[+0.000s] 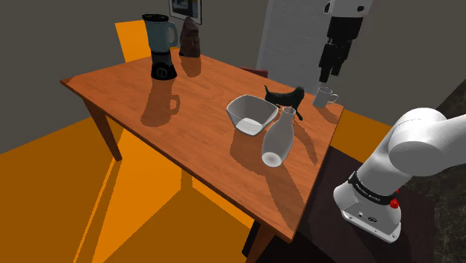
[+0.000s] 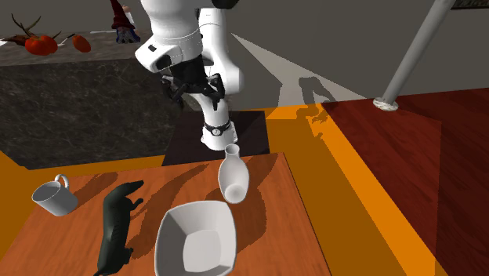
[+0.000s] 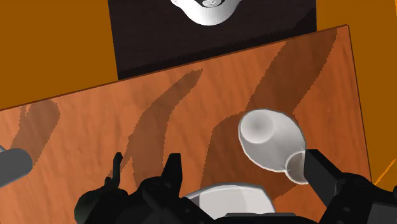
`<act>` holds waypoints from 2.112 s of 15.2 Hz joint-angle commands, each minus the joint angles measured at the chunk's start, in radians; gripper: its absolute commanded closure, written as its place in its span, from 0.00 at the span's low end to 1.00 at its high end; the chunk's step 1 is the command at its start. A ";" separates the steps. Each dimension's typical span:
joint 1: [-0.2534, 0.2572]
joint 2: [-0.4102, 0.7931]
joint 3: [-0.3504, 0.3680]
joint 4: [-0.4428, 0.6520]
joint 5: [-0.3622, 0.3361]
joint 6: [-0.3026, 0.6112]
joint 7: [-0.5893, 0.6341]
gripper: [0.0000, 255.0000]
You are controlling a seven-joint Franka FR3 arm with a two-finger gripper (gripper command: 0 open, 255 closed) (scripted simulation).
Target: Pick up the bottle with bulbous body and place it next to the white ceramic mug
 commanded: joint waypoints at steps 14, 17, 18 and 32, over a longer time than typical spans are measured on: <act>0.038 0.329 0.180 -0.033 0.103 0.291 0.246 0.00; 0.040 0.330 0.183 -0.072 0.107 0.331 0.245 0.00; 0.041 0.331 0.185 -0.085 0.108 0.345 0.245 0.00; 0.043 0.335 0.188 -0.117 0.111 0.380 0.244 1.00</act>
